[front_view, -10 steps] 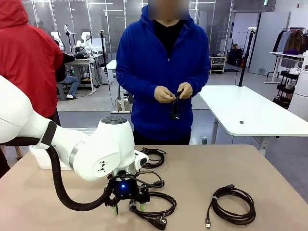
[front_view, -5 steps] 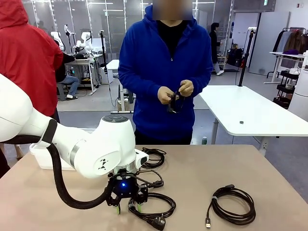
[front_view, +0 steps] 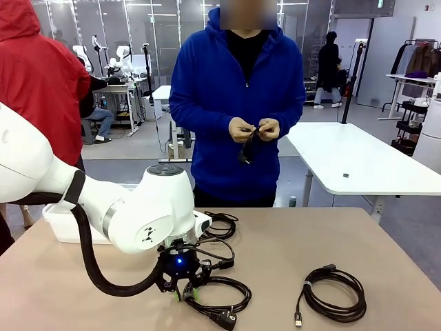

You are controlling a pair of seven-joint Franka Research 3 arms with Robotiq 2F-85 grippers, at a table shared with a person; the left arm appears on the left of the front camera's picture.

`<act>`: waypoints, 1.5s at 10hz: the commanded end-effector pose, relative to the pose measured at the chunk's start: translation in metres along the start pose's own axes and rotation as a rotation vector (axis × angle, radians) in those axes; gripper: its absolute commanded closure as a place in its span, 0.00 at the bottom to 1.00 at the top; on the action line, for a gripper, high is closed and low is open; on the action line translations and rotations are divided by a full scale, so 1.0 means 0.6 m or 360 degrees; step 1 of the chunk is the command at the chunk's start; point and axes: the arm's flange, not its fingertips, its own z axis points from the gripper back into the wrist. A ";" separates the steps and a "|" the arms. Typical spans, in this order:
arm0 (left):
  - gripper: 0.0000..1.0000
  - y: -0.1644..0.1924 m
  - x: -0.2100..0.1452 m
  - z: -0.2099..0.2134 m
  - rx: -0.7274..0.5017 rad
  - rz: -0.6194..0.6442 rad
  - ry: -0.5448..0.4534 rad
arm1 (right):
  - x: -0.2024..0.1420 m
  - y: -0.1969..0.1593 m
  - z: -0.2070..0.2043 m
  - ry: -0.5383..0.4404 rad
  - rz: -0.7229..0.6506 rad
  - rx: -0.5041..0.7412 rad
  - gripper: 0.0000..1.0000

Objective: Organize and store the cables.
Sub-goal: Place the Power Cable into the Organizing box.

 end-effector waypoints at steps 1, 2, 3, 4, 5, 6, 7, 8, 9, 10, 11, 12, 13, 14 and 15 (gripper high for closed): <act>0.64 -0.023 0.011 -0.030 -0.0033 0.0062 -0.0035 | 0.000 0.000 -0.001 -0.0015 0.0026 0.0004 0.00; 0.68 -0.025 0.011 -0.029 -0.0037 0.0065 -0.0050 | 0.000 0.000 -0.001 -0.0015 0.0026 0.0004 0.00; 0.75 -0.026 0.010 -0.026 -0.0045 0.0050 -0.0038 | 0.000 0.000 -0.001 -0.0015 0.0026 0.0004 0.00; 1.00 -0.027 0.006 -0.019 -0.0040 0.0030 -0.0031 | 0.000 0.000 -0.001 -0.0015 0.0026 0.0004 0.00; 1.00 -0.025 0.002 -0.010 -0.0037 0.0030 -0.0030 | 0.000 0.000 -0.001 -0.0015 0.0026 0.0004 0.00; 1.00 -0.020 -0.004 0.004 -0.0023 0.0022 -0.0031 | 0.000 0.000 -0.001 -0.0015 0.0026 0.0004 0.00; 1.00 -0.011 -0.011 0.021 -0.0003 0.0040 -0.0048 | 0.000 0.000 -0.001 -0.0015 0.0026 0.0004 0.00; 1.00 -0.001 -0.021 0.045 0.0022 0.0060 -0.0086 | 0.000 0.000 -0.001 -0.0015 0.0026 0.0004 0.00; 1.00 0.011 -0.028 0.073 0.0038 0.0078 -0.0124 | 0.000 0.000 -0.001 -0.0015 0.0026 0.0004 0.00; 1.00 0.027 -0.035 0.111 0.0027 0.0055 -0.0132 | 0.000 0.000 -0.001 -0.0015 0.0026 0.0004 0.00; 1.00 0.044 -0.035 0.153 0.0029 0.0038 -0.0140 | 0.000 0.000 -0.001 -0.0015 0.0026 0.0004 0.00; 1.00 0.062 -0.035 0.199 0.0017 0.0011 -0.0172 | 0.000 0.000 -0.001 -0.0015 0.0026 0.0004 0.00; 1.00 0.082 -0.033 0.244 -0.0031 -0.0009 -0.0220 | 0.000 0.000 -0.001 -0.0015 0.0026 0.0004 0.00; 0.95 0.104 -0.027 0.286 0.0019 -0.0020 -0.0257 | 0.000 0.000 -0.001 -0.0015 0.0026 0.0004 0.00; 0.95 0.128 -0.017 0.325 0.0016 -0.0167 -0.0230 | 0.000 0.000 -0.001 -0.0015 0.0026 0.0004 0.00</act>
